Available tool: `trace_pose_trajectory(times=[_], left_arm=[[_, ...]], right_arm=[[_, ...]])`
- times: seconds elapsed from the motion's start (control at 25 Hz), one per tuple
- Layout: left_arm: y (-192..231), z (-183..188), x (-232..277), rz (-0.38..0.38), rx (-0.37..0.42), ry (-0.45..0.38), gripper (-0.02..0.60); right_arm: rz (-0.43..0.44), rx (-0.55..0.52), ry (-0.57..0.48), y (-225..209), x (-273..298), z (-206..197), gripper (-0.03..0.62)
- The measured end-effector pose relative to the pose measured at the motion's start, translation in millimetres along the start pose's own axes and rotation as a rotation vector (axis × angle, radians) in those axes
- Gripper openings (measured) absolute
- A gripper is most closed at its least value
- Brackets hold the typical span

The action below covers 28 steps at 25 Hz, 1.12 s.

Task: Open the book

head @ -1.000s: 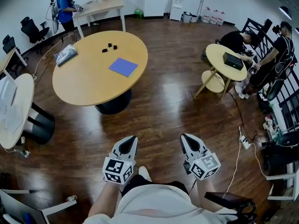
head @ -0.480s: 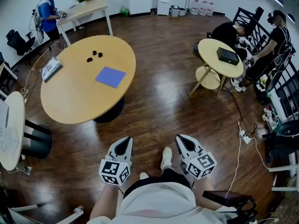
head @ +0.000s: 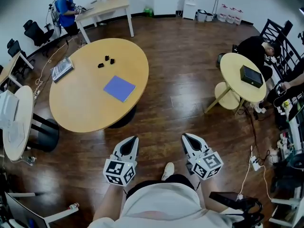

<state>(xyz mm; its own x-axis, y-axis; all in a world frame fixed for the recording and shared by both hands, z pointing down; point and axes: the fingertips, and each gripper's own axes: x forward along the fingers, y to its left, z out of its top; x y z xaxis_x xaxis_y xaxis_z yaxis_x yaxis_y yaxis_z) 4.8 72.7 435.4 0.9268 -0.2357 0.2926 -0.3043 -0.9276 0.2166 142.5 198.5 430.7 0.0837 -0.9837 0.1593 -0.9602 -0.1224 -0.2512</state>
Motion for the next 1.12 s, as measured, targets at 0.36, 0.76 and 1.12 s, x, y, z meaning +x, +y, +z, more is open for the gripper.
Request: trace_pose_trajectory(times=[0.36, 0.76, 1.12], left_arm=[[4.3, 26.6, 67.0, 0.101, -0.014, -0.009, 0.011], [47.0, 36.7, 133.2, 0.138, -0.056, -0.006, 0.010], [129.1, 67.3, 212.0, 0.153, -0.105, -0.016, 0.011]], right_arm=[[0.066, 0.007, 0.010, -77.5, 39.9, 28.0, -0.003], [0.097, -0.003, 0.051, -122.4, 103.5, 33.5, -0.003], [0.128, -0.054, 0.098, -157.9, 216.1, 64.2, -0.003]])
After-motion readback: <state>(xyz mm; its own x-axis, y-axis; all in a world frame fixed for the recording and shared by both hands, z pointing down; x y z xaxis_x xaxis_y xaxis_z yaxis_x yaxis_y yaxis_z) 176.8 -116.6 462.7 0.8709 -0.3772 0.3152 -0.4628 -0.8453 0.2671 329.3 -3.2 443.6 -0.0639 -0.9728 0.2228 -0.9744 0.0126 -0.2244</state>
